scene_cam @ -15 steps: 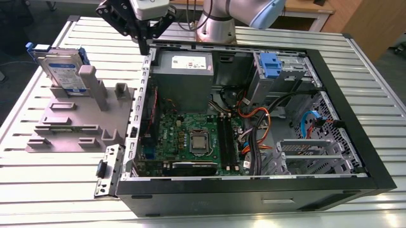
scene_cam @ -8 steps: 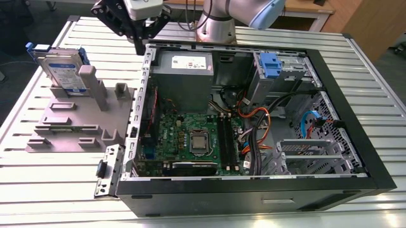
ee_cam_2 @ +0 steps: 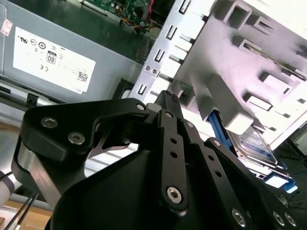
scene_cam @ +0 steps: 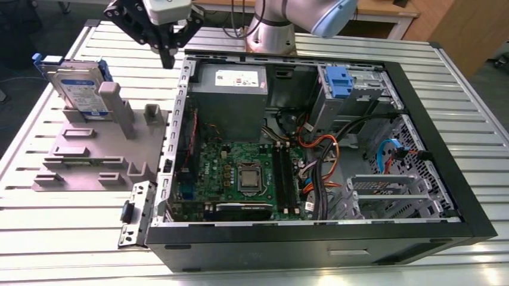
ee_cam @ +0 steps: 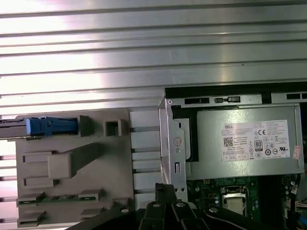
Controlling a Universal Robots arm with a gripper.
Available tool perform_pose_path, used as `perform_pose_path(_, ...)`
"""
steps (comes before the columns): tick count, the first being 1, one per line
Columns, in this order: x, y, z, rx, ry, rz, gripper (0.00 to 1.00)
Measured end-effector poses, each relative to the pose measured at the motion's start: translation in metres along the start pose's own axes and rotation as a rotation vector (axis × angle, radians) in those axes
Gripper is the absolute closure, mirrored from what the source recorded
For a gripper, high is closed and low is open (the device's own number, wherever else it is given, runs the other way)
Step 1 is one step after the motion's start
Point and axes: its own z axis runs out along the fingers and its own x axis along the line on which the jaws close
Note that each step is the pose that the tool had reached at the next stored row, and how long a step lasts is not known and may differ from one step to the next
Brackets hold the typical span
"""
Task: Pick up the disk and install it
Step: 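Reach for the disk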
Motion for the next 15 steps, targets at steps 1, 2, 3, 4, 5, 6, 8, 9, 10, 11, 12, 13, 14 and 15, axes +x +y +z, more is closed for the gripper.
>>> perform_pose_path(1,0.0025,0.0005,0.0001,-0.0001,0.0000,0.000,0.89)
perform_pose_path(2,0.0050,0.0009,0.0002,0.0000,0.0001,0.000,0.89)
perform_pose_path(3,0.0078,0.0014,0.0003,0.0001,0.0002,0.000,0.89)
perform_pose_path(4,0.0106,0.0016,0.0004,0.0000,0.0002,0.000,0.89)
perform_pose_path(5,0.0134,0.0019,0.0005,0.0001,0.0003,0.000,0.89)
perform_pose_path(6,0.0159,0.0020,0.0006,0.0000,0.0004,0.000,0.89)
perform_pose_path(8,0.0196,0.0021,0.0009,0.0000,0.0005,0.000,0.89)
perform_pose_path(9,0.0200,0.0021,0.0010,0.0000,0.0006,0.000,0.89)
perform_pose_path(10,0.0200,0.0021,0.0010,0.0001,0.0008,0.000,0.89)
perform_pose_path(11,0.0201,0.0021,0.0009,0.0001,0.0012,0.000,0.89)
perform_pose_path(12,0.0201,0.0021,0.0009,0.0001,0.0014,0.000,0.89)
perform_pose_path(13,0.0202,0.0021,0.0010,0.0001,0.0014,0.000,0.89)
perform_pose_path(14,0.0201,0.0021,0.0010,0.0001,0.0014,0.000,0.89)
perform_pose_path(15,0.0201,0.0021,0.0009,0.0001,0.0015,0.000,0.89)
